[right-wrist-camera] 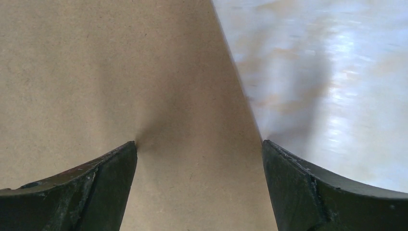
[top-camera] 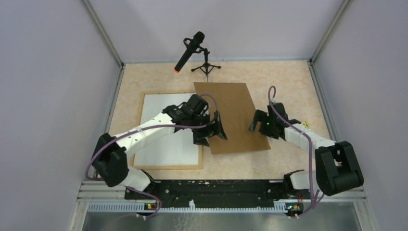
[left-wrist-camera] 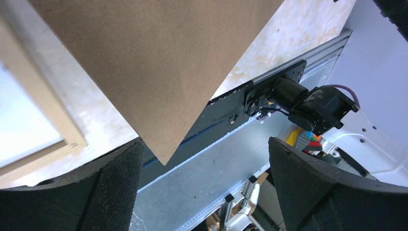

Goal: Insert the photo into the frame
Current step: Move the photo frame item to the center of the board, then pick up the photo frame item at the center of the board.

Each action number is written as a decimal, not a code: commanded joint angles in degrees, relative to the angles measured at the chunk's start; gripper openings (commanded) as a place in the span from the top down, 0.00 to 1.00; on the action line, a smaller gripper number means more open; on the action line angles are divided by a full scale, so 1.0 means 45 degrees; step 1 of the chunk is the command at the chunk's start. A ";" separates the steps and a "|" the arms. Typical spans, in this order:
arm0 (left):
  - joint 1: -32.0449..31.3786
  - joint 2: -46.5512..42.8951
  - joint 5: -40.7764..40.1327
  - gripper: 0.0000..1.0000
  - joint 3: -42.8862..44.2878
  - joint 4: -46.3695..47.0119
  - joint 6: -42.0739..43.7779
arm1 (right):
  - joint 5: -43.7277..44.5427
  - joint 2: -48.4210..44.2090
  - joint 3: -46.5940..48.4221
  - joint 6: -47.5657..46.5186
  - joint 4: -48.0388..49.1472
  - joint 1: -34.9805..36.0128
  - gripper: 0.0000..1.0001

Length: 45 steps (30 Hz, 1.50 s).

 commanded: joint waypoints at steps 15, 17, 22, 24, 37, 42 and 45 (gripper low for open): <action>0.4183 -0.4739 -0.5394 0.02 -0.3433 -0.2638 0.1087 | -0.5074 0.1580 0.0236 0.2087 -0.0607 0.3915 0.03; 0.4291 -0.4523 -0.7259 0.02 -0.3539 -0.2566 0.1705 | -0.4938 0.1561 0.0665 0.1528 -0.0974 0.3862 0.02; 0.4458 -0.3754 -0.8659 0.02 -0.2779 -0.3424 0.2147 | -0.4647 0.1233 0.1137 0.0454 -0.1758 0.2497 0.01; 0.4456 -0.3956 -0.7718 0.02 -0.2724 -0.2625 0.2845 | -0.5063 0.1049 0.0892 0.0238 -0.1491 0.1698 0.01; 0.4554 -0.2337 -0.1168 0.02 -0.3573 0.2901 0.3562 | -0.6444 0.2496 0.0643 0.0351 0.1344 0.0908 0.05; 0.4980 -0.0911 -0.1614 0.02 -0.4408 0.3215 0.3560 | -0.6396 0.2782 0.0567 0.0333 0.1577 0.0753 0.03; 0.5278 -0.0314 -0.1542 0.02 -0.5171 0.3408 0.3374 | -0.6673 0.2926 0.0291 0.0434 0.2071 0.0670 0.03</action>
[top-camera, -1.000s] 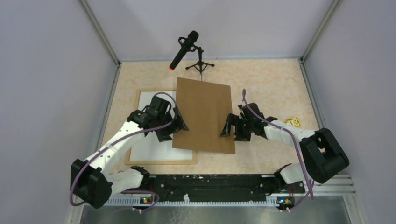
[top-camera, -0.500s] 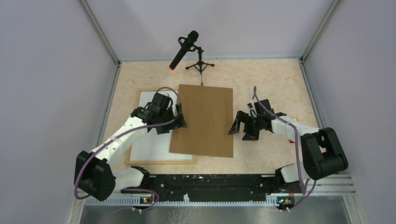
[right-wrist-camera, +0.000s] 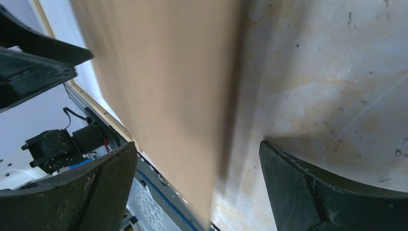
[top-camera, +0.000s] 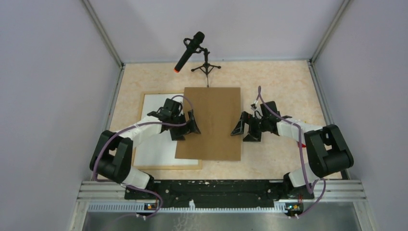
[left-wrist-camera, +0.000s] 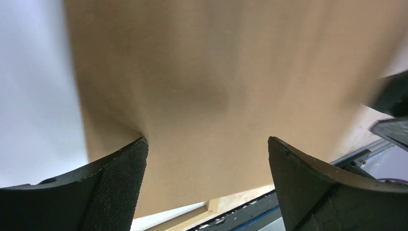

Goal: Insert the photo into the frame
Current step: Pick up the photo frame item at the center of the board.

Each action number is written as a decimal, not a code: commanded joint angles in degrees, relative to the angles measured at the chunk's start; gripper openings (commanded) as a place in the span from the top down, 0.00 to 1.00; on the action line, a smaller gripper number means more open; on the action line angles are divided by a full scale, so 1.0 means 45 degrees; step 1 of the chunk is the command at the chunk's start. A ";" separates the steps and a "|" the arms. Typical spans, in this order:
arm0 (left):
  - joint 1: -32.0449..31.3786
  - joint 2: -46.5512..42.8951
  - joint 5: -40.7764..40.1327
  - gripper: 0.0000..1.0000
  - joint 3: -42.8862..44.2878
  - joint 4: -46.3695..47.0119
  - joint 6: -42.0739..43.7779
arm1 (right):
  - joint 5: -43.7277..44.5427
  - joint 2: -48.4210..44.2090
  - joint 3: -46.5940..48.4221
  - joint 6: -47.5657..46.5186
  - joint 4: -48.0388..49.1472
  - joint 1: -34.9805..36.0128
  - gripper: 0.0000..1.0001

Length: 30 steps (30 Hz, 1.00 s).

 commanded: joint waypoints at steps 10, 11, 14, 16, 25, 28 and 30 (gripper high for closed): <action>0.0419 0.0223 -0.0417 0.02 -0.1619 0.0566 -0.0049 | -0.1829 0.1176 -0.1277 0.1164 0.4678 -0.0161 0.11; 0.0411 0.0185 -0.0411 0.02 -0.1598 0.0547 -0.0021 | -0.2123 0.1292 -0.1374 0.1667 0.5508 -0.0091 0.18; 0.0411 0.0005 -0.0364 0.02 -0.1419 0.0475 0.0156 | -0.2597 0.1694 -0.1555 0.2833 0.7541 0.0124 0.43; 0.0409 -0.0335 -0.0068 0.02 -0.1028 0.0383 0.0653 | -0.2501 0.1736 -0.1879 0.3573 0.9059 0.0182 0.62; 0.1865 -0.2844 -0.4143 0.02 0.1807 -0.1805 0.2758 | -0.3152 0.2171 -0.1946 0.4168 0.9847 0.0115 1.00; 0.4165 -0.2788 -0.5525 0.02 0.1790 -0.2529 0.1691 | -0.3645 0.2497 -0.1861 0.4712 1.0249 0.0106 1.00; 0.6178 -0.2552 -0.4905 0.02 0.1386 -0.2604 0.1125 | -0.3779 0.2628 -0.1798 0.4934 1.0287 0.0071 1.00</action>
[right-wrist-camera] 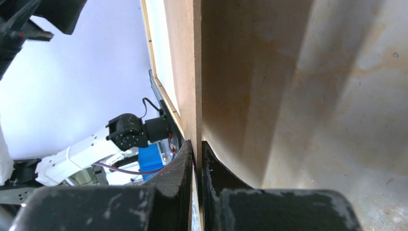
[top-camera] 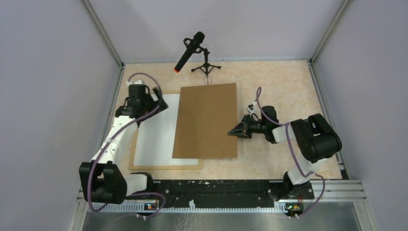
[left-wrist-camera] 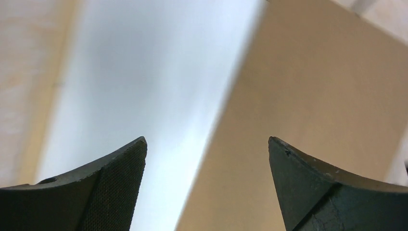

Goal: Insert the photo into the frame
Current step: Pick up the photo frame item at the center of the board, then place the photo frame item in the photo frame.

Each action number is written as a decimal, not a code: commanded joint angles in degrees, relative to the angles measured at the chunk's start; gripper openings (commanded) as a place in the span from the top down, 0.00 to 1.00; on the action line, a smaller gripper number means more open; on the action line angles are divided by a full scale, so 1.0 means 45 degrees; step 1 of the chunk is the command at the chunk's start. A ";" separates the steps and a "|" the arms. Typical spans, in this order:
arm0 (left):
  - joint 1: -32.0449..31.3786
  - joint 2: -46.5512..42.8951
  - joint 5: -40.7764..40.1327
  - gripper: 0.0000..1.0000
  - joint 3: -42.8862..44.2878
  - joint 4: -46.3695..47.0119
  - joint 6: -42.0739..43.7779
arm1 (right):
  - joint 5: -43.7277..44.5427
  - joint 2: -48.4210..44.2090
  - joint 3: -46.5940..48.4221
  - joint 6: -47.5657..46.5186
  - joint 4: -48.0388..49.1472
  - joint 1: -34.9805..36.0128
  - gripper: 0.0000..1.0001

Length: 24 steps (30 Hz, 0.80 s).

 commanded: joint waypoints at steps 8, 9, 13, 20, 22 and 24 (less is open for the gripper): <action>0.6078 0.2316 -0.0183 0.02 -0.0812 -0.0781 -0.0535 | -0.1252 0.0648 0.0423 0.1701 0.2154 -0.0185 1.00; 0.6108 0.2344 -0.0888 0.02 -0.0822 -0.0661 -0.0408 | -0.1345 0.0612 0.0448 0.1751 0.2177 -0.0190 1.00; 0.6566 0.2605 -0.1367 0.02 -0.0939 -0.0156 -0.0105 | -0.1742 0.0496 0.0504 0.1907 0.2280 -0.0166 1.00; 0.6819 0.4392 0.3084 0.03 -0.1462 0.0889 0.0606 | -0.2441 0.0818 0.0346 0.4070 0.5137 -0.0166 1.00; 0.6820 0.4478 0.3816 0.03 -0.1732 0.1060 0.0583 | -0.2629 0.0780 0.0317 0.5028 0.6278 -0.0160 1.00; 0.6829 0.4423 0.4318 0.03 -0.1998 0.1111 0.0514 | -0.2656 0.0550 0.0370 0.5275 0.6337 -0.0133 1.00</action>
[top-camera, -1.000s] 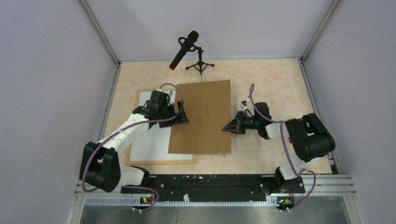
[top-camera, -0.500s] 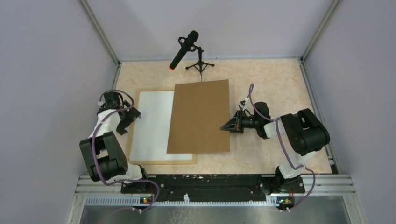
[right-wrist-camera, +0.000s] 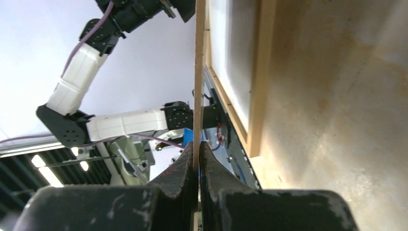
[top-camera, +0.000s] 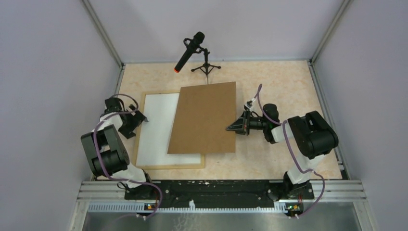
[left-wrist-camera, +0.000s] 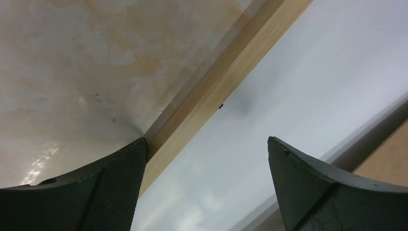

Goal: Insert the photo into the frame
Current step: Place the photo frame item in the photo frame.

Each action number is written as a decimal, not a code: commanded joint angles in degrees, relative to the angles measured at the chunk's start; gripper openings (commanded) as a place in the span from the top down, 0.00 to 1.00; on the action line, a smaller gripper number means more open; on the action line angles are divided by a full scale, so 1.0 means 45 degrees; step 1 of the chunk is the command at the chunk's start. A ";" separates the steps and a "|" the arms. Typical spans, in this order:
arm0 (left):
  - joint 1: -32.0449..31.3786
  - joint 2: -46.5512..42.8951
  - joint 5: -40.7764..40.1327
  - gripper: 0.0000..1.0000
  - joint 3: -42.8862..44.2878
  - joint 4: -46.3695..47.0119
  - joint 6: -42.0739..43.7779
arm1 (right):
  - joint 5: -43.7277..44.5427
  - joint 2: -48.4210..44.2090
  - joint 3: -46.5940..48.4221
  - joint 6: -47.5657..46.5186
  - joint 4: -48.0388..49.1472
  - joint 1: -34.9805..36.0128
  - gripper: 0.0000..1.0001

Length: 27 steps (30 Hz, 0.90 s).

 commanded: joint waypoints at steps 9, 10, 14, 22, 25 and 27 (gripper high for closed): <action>-0.0035 -0.0367 0.4522 0.06 -0.1377 0.0262 0.0492 | -0.0333 -0.1781 0.1918 -0.2524 -0.3281 0.1251 1.00; -0.0053 -0.0413 0.4650 0.07 -0.1411 0.0234 0.0569 | -0.0257 -0.1830 0.2142 -0.2966 -0.3671 0.1457 1.00; -0.0043 -0.0524 0.4396 0.07 -0.1462 0.0041 0.0886 | -0.0099 -0.1486 0.2715 -0.3516 -0.4006 0.1861 1.00; -0.0042 -0.0401 0.4311 0.06 -0.1504 0.0181 0.0990 | -0.0379 0.0336 0.3401 -0.3211 -0.2314 0.2223 1.00; -0.0045 -0.0337 0.4335 0.05 -0.1545 0.0240 0.0985 | -0.0379 0.0831 0.3795 -0.3211 -0.1904 0.2408 1.00; -0.0045 -0.0286 0.4311 0.05 -0.1547 0.0259 0.1004 | -0.0379 0.1206 0.4117 -0.3211 -0.1939 0.2561 1.00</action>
